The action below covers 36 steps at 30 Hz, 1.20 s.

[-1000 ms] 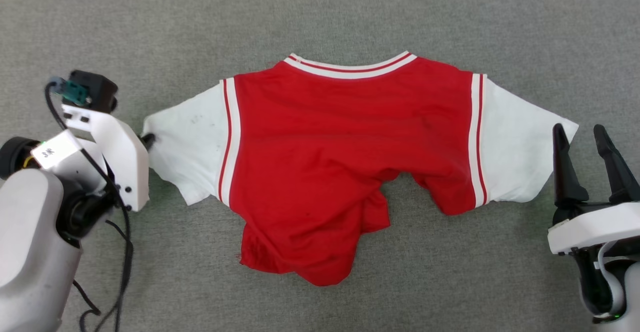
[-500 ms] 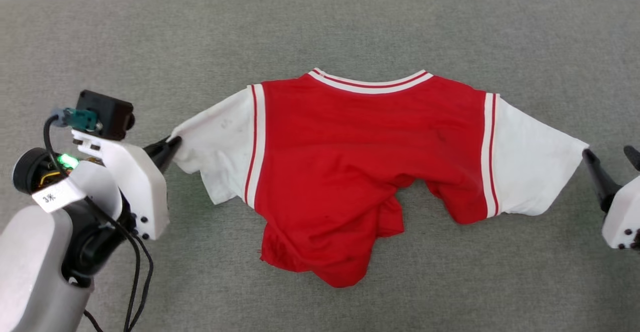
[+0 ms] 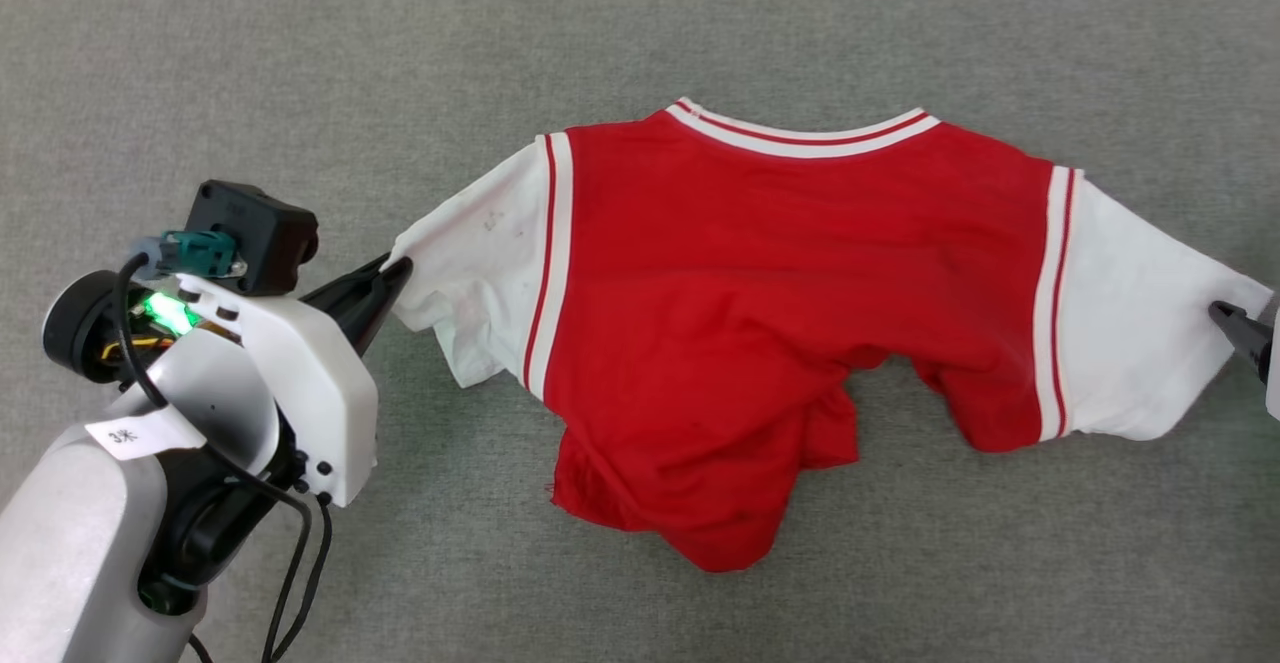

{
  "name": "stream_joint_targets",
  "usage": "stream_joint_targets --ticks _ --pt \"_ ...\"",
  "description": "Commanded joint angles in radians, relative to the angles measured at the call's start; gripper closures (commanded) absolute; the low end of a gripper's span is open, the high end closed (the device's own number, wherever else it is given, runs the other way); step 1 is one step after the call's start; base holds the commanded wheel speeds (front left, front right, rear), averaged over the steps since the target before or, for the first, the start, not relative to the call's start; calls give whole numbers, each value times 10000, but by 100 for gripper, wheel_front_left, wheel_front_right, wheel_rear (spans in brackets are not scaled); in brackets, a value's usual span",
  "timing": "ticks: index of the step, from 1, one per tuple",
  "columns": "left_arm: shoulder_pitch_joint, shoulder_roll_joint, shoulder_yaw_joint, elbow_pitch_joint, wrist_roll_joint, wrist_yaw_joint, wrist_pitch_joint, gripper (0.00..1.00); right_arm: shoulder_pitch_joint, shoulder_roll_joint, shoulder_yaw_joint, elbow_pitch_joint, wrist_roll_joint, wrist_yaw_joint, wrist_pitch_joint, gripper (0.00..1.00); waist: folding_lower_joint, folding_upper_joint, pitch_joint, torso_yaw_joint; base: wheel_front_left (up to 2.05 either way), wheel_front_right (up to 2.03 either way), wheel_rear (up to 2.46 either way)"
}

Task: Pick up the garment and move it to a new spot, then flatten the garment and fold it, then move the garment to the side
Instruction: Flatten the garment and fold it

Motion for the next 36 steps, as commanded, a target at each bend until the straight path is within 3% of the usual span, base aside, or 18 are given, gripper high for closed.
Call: stream_joint_targets --ticks 1,12,13,15,28,36 --pt "-190 -26 -41 -86 72 -11 41 100 -198 -59 107 109 -88 -14 98 0 0 0 183 168 0 0 0" --pt "-388 -121 -307 -48 45 -164 -34 100 -21 -197 1227 727 -68 -6 -31 0 0 0 464 408 0 0 0" --pt "-408 -121 -314 -25 44 -177 -53 100 -12 -211 1300 806 -48 -8 -85 10 0 0 479 418 0 0 0" --pt "-413 -133 -327 31 29 -199 -90 100 -48 -259 1423 947 4 -8 -245 100 0 0 502 438 0 0 0" --pt "-441 -255 -47 626 141 -88 -925 100 -810 -463 1136 1487 357 -16 -2402 100 0 0 -227 183 0 0 0" --pt "-280 -252 263 633 250 95 -1527 100 -887 -517 1065 1398 648 -14 -3107 100 0 0 -1013 -12 0 0 0"
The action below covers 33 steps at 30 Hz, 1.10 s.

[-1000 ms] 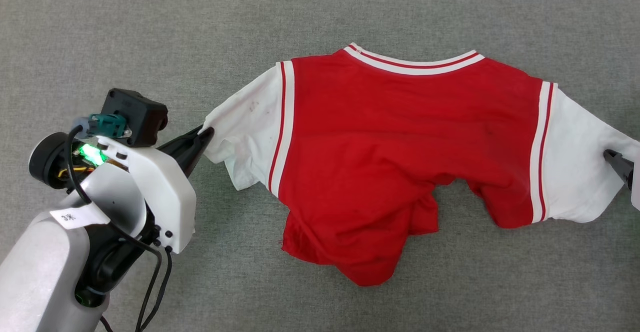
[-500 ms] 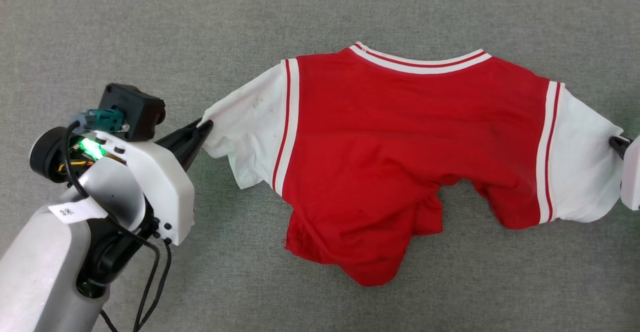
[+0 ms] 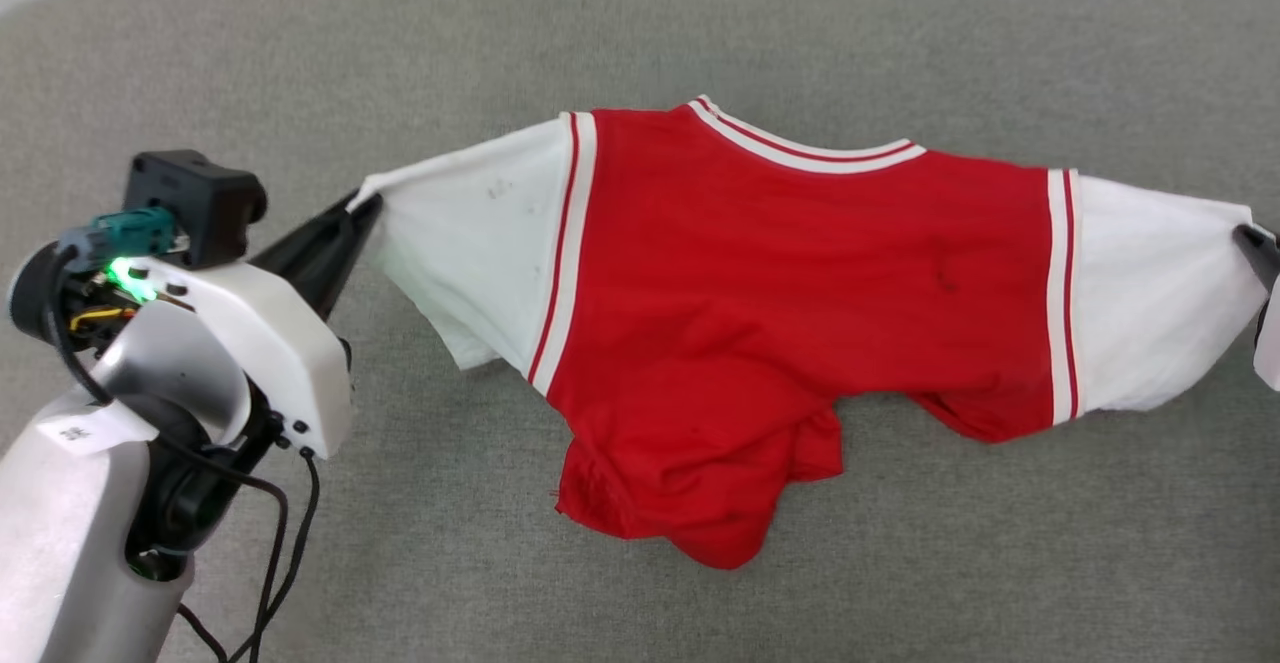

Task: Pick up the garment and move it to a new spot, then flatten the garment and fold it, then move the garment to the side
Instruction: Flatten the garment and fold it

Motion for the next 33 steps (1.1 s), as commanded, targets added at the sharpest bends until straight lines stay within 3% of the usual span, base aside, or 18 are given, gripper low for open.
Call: stream_joint_targets --ticks 1,17,33 --pt "115 -17 122 -49 96 79 -175 100 -146 -26 -37 -84 77 -16 -134 100 0 0 -332 -105 0 0 0" --pt "-82 102 1258 -675 625 803 -1873 100 -777 -113 -601 -1418 124 -18 -1250 100 0 0 -1902 -174 0 0 0" --pt "-416 204 2406 -1524 958 1459 -3139 100 -1283 642 -1407 -2625 -135 -18 -1622 100 0 0 -2420 -249 0 0 0"
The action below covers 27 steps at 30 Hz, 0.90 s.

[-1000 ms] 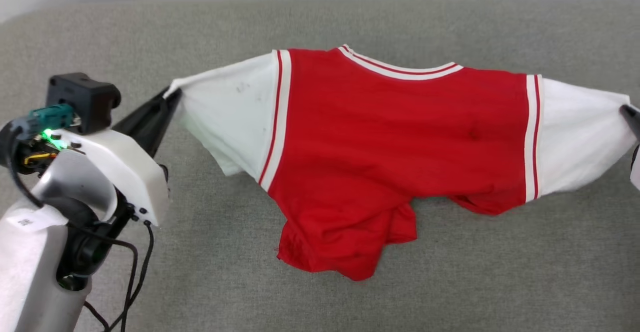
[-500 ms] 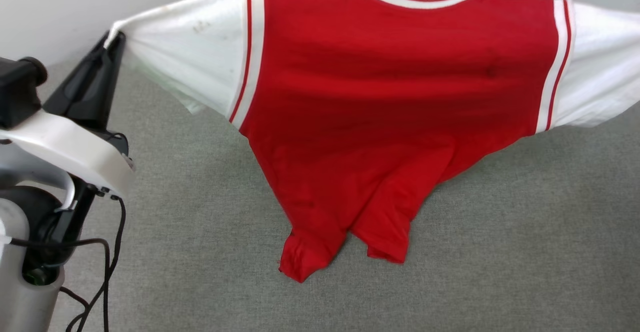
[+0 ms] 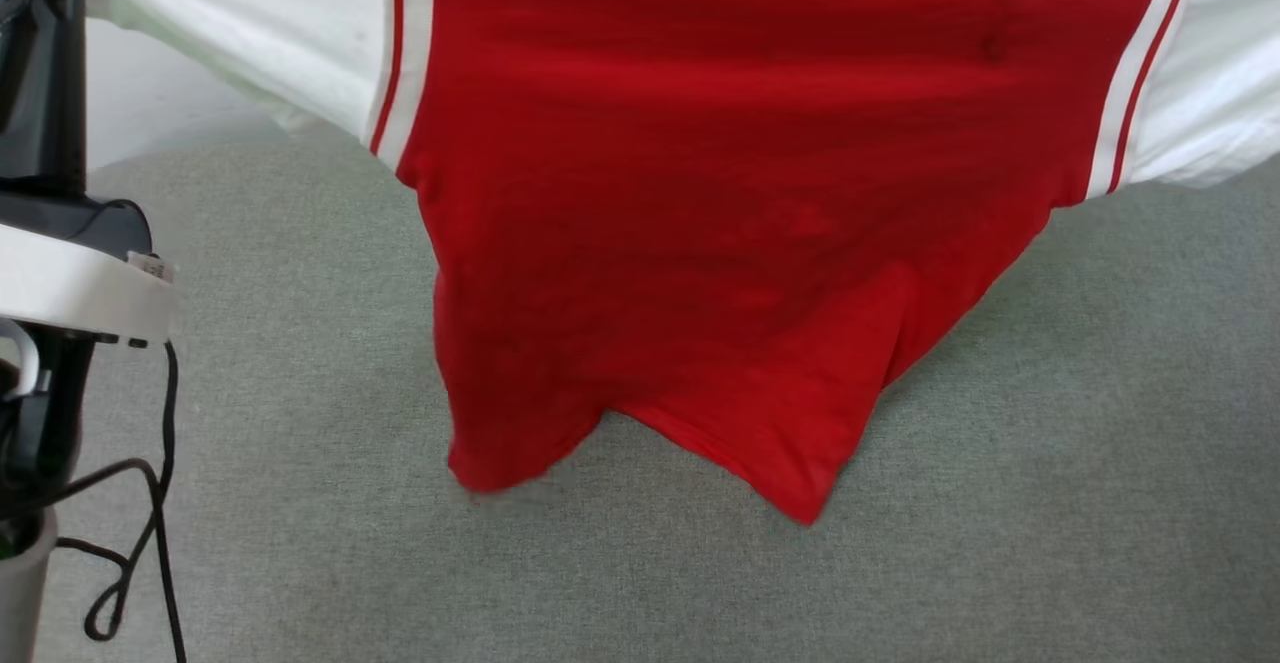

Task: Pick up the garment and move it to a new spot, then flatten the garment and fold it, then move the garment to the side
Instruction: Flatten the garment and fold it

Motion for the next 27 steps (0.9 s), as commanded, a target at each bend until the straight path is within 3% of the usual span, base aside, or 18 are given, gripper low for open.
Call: stream_joint_targets --ticks 1,11,17,27 --pt "-184 109 106 -42 37 15 -65 100 -151 85 -80 -95 -66 -18 -24 100 1 -1 12 -9 0 0 0" --pt "-1910 676 173 564 -138 -483 199 100 -1965 -68 -21 20 -329 -18 13 100 1 -1 1005 -66 0 0 0" --pt "-4093 1111 58 1716 -129 -1043 264 100 -3981 -307 -63 692 -630 -19 -156 100 1 -1 2288 15 0 0 0" --pt "-8452 1202 -761 4432 252 -1992 -75 100 -7465 -582 369 2687 -1362 -21 -1090 100 1 -1 4453 115 0 0 0"
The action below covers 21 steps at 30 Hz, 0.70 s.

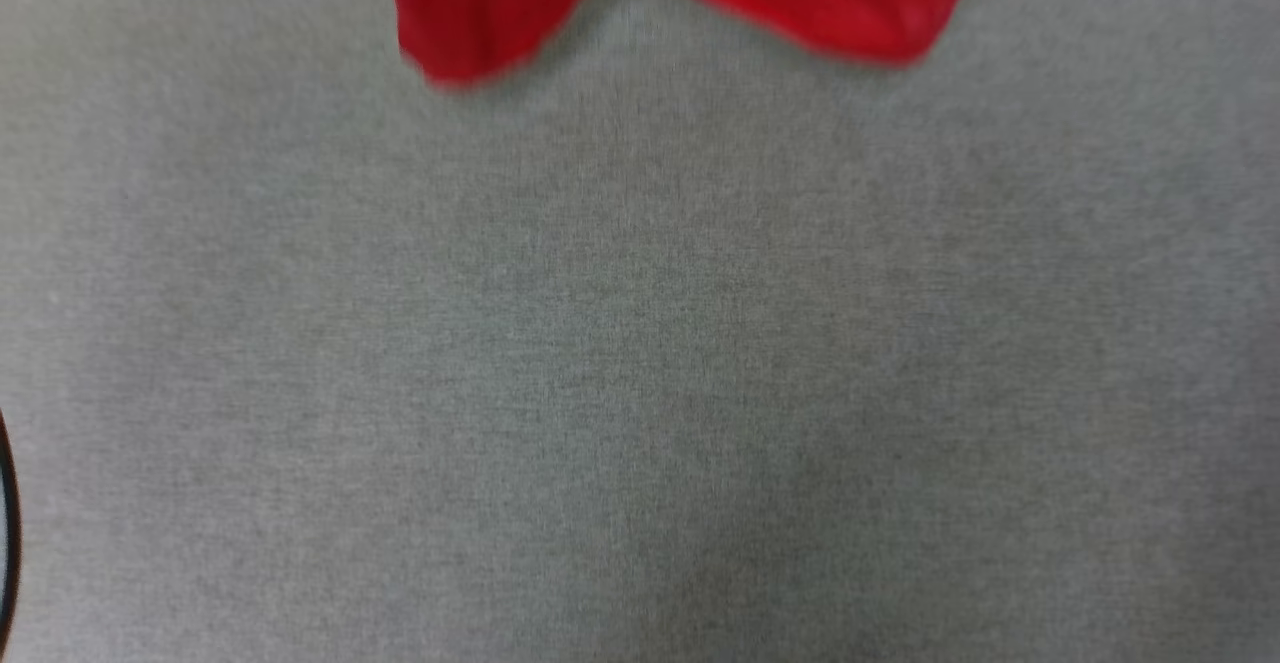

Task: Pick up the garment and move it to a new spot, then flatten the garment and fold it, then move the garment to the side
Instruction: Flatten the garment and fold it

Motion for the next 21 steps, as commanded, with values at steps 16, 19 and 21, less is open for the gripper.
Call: stream_joint_targets --ticks 16,19,21 --pt "-5173 -989 -1140 4538 1086 -323 -2471 100 -4546 685 -675 3837 -1527 -25 -2700 100 -2 0 3123 335 0 0 0" --pt "-4992 -1235 -1296 5107 1118 -341 -3074 100 -4482 799 -627 4322 -1576 -25 -3171 100 -2 0 3177 383 0 0 0" --pt "-4682 -1370 -1433 5419 1082 -382 -3360 100 -4268 829 -629 4593 -1511 -25 -3438 100 -2 0 3148 408 0 0 0"
